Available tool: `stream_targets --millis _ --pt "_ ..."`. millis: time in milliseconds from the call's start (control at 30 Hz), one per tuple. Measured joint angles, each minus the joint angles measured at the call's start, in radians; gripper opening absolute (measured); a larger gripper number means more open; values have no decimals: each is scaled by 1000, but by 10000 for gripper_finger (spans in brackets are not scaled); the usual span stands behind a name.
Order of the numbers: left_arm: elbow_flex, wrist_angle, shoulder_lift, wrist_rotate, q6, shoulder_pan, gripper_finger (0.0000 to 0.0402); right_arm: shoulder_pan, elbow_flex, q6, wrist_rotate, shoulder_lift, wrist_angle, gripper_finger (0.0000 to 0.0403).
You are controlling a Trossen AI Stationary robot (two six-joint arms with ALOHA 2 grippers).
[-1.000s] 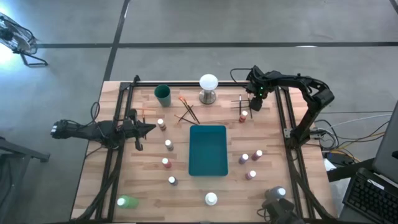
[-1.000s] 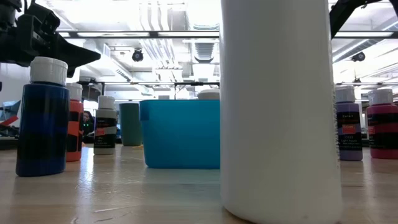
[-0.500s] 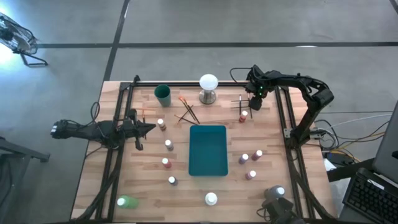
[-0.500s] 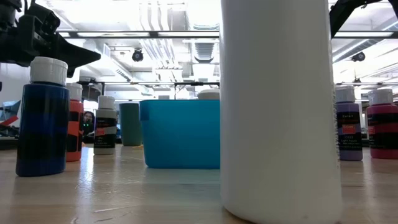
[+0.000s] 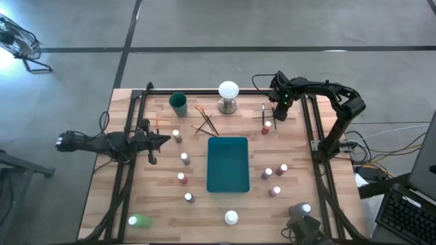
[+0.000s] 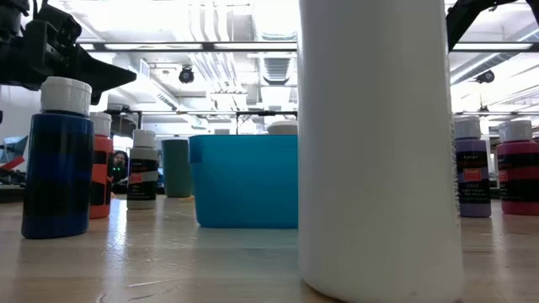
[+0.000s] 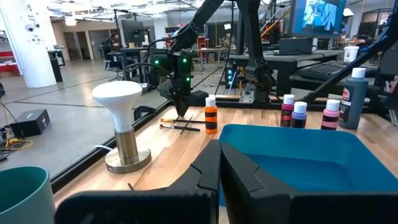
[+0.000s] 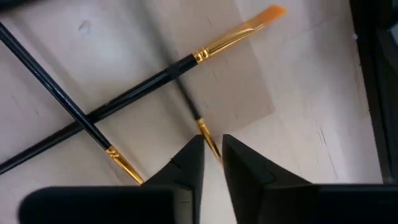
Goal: Pick & Place Paint Supplies
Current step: Put the yellow paint brush into the green cup
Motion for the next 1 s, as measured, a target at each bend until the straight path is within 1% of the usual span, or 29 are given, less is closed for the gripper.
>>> stream_targets --millis 133,633,800,1000 --pt "0 0 0 0 0 0 7 0 0 -19 0 0 6 14" --pt "0 0 0 0 0 0 7 0 0 -61 -26 -11 -14 9" --pt "0 0 0 0 0 0 7 0 0 -60 -26 -65 -15 8" --pt "0 0 0 0 0 0 7 3 0 -29 -26 -185 -16 8"
